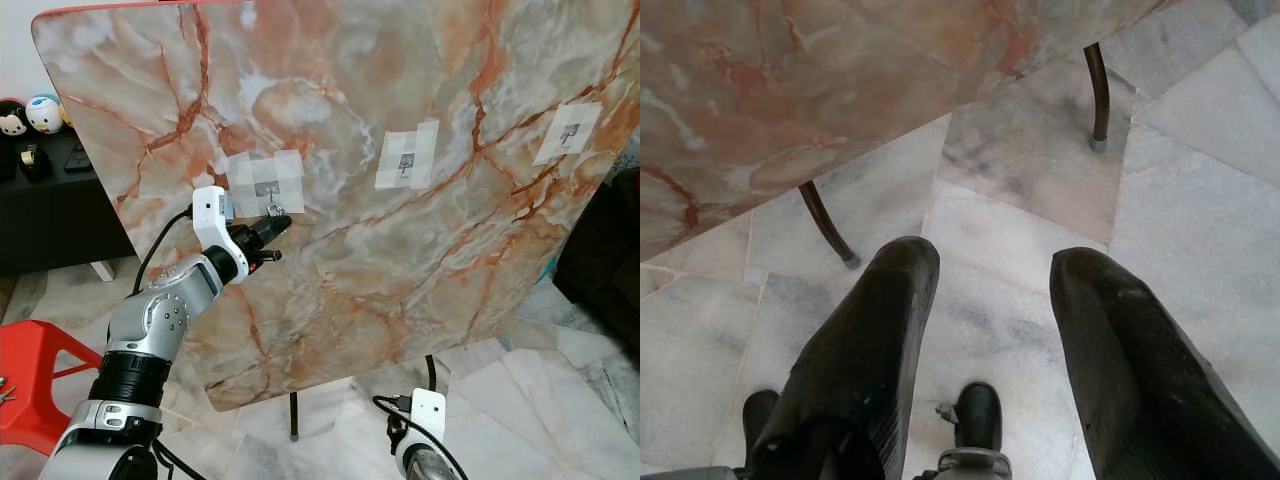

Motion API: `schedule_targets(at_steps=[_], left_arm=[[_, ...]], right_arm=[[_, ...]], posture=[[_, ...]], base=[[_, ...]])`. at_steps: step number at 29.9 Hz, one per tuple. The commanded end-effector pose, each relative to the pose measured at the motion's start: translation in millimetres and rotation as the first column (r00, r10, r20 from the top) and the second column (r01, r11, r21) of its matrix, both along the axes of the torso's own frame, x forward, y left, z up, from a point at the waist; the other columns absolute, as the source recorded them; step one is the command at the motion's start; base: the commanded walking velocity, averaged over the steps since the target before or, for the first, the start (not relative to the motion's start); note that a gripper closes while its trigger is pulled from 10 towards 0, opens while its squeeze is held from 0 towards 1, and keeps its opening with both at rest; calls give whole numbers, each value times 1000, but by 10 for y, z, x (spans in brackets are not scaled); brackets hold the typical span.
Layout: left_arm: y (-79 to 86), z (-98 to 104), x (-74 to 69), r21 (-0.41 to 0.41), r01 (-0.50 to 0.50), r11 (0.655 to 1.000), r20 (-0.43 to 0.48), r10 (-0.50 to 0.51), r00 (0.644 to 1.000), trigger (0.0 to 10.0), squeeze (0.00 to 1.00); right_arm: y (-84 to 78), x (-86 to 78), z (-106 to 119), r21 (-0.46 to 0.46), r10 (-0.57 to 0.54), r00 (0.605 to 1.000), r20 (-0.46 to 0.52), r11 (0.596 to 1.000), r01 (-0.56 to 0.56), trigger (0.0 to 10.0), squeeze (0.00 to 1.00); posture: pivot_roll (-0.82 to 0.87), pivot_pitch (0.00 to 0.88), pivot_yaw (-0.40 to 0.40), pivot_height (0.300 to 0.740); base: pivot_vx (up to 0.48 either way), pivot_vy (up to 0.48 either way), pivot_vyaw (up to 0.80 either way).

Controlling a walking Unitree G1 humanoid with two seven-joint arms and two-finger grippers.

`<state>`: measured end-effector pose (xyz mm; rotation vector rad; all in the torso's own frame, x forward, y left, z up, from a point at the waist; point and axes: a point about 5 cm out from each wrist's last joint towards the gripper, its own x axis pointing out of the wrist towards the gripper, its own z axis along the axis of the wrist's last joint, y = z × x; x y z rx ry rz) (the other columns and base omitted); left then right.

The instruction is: Hang keys on a hook

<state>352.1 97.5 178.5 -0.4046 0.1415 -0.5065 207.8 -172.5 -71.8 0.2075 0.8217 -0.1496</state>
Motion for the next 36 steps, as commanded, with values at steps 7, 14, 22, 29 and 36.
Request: schedule_targets(at_steps=[7,14,22,29,36], left_arm=[[-65,96,3,-5,11,1000,19,-11,1000,10000,0],[-52,62,18,1,0,1000,-21,0,1000,10000,0],[-51,82,15,4,0,1000,-9,0,1000,10000,1000],[-39,119,11,7,1,1000,16,-2,1000,10000,1000],[26,155,-8,64,-9,998,46,7,999,10000,1000]], right_arm=[[5,3,0,-3,4,1000,-2,1000,-4,10000,0],[-5,-22,-13,-2,2,1000,-10,1000,-2,10000,0],[-27,-23,-12,-4,1,1000,-12,1000,-1,10000,0],[-23,1,0,-4,2,1000,-6,1000,-2,10000,0],[-13,8,5,-5,5,1000,-1,1000,-5,10000,0]], posture=[[91,0,-61,740],[91,0,-61,740],[92,0,-61,740],[92,0,-62,740],[95,0,-64,740]], base=[[0,0,0],[0,0,0],[0,0,0],[0,0,0],[0,0,0]])
